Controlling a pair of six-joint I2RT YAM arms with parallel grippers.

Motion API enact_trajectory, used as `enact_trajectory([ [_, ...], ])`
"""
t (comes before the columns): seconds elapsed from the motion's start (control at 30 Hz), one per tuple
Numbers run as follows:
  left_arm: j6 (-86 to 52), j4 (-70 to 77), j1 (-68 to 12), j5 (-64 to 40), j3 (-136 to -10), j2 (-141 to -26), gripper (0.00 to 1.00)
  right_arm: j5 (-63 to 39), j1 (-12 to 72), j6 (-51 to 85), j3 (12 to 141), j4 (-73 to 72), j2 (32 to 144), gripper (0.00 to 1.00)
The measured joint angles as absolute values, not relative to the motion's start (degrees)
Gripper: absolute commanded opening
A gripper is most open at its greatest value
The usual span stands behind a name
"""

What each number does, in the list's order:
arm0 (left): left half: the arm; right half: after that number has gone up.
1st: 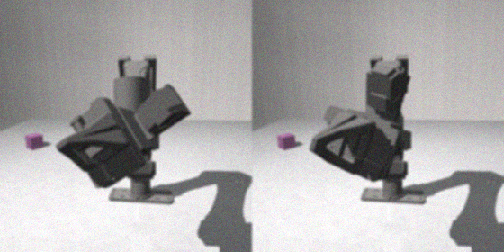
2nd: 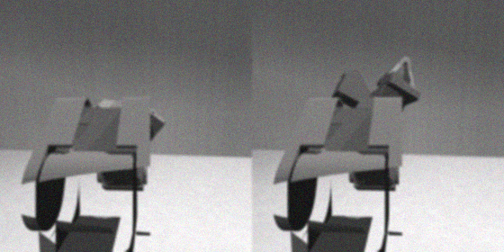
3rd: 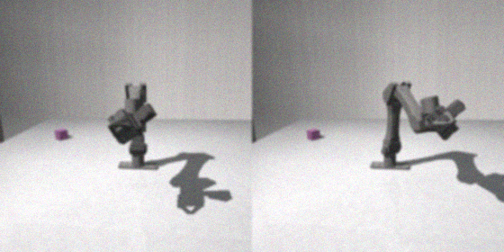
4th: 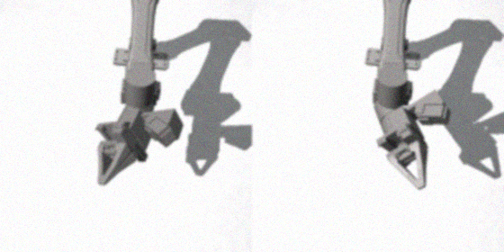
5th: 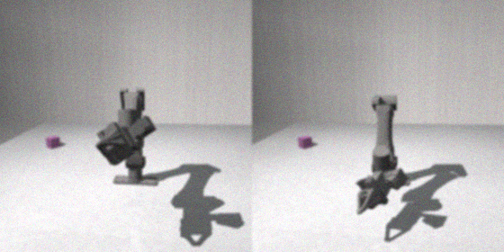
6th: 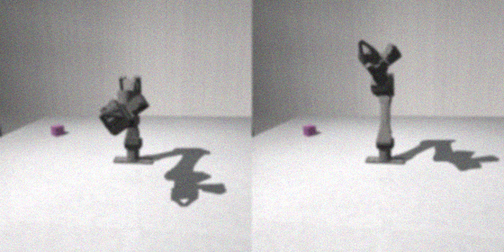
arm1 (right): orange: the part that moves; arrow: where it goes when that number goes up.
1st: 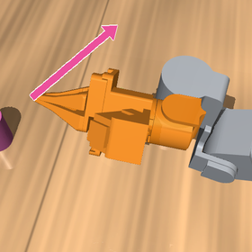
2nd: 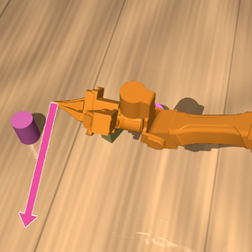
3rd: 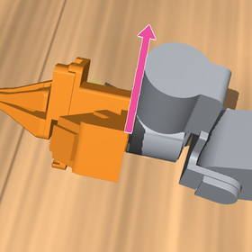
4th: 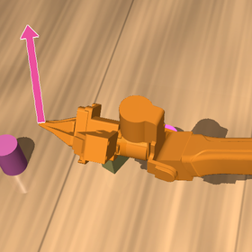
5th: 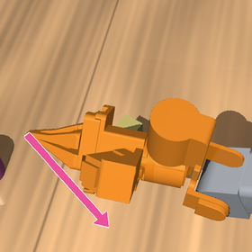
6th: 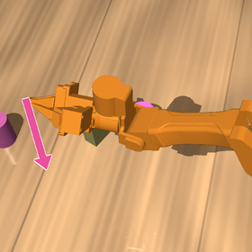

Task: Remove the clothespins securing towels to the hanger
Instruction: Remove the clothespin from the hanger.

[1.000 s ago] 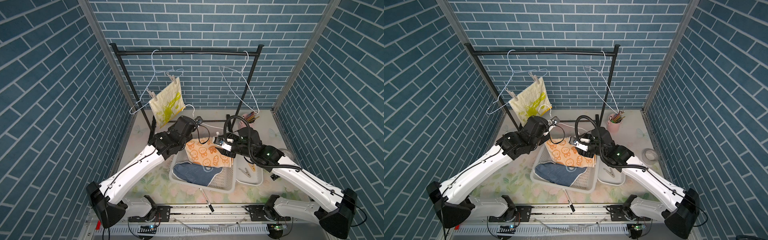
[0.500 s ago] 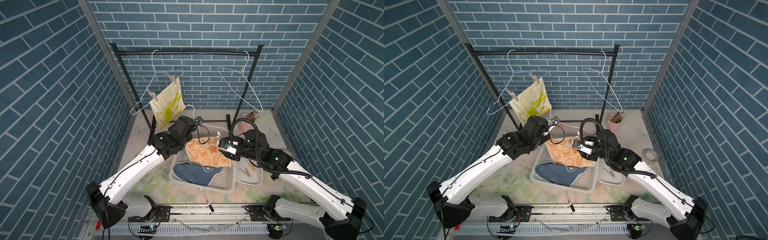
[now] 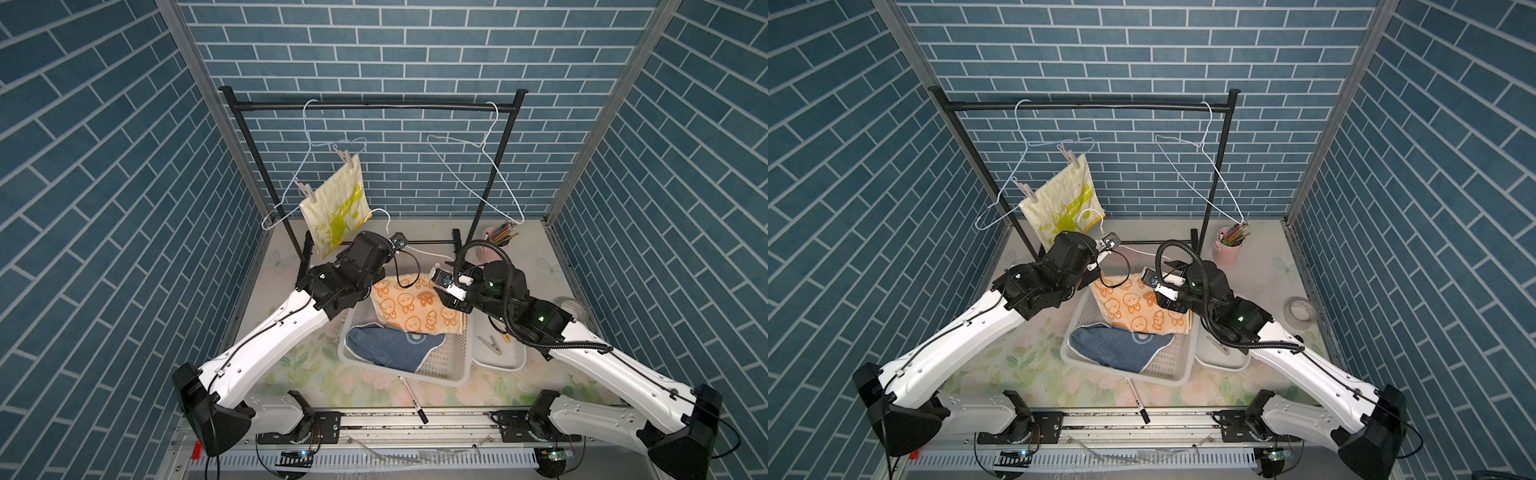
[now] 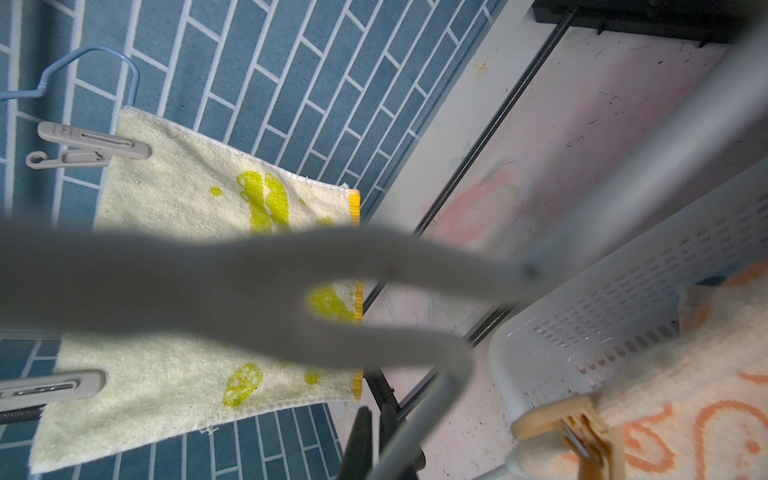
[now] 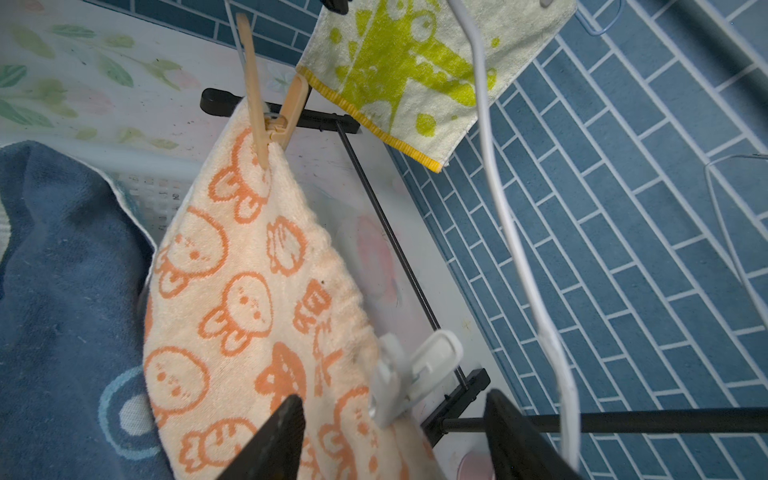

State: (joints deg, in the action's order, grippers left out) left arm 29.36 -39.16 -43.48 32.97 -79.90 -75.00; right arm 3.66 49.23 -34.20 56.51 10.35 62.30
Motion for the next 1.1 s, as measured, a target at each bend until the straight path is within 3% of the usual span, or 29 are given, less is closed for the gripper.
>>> enact_trajectory([
  [0.2, 29.36, -39.16, -43.48, 32.95, -79.9, -75.0, 0.0, 3.2, 49.32, -32.77, 56.53, 7.46, 64.93, 0.7],
  [0.43, 29.43, -39.18, -43.48, 32.97, -79.92, -75.0, 0.0, -1.19, 49.41, -32.99, 58.67, 11.05, 67.4, 0.53],
  [0.67, 29.71, -39.18, -43.48, 32.97, -79.9, -75.0, 0.0, -2.28, 49.41, -35.88, 60.12, 16.08, 66.96, 0.52],
  [1.1, 30.02, -39.16, -43.48, 32.97, -79.9, -75.0, 0.0, -0.62, 49.41, -42.94, 62.74, 18.92, 66.92, 0.34],
])
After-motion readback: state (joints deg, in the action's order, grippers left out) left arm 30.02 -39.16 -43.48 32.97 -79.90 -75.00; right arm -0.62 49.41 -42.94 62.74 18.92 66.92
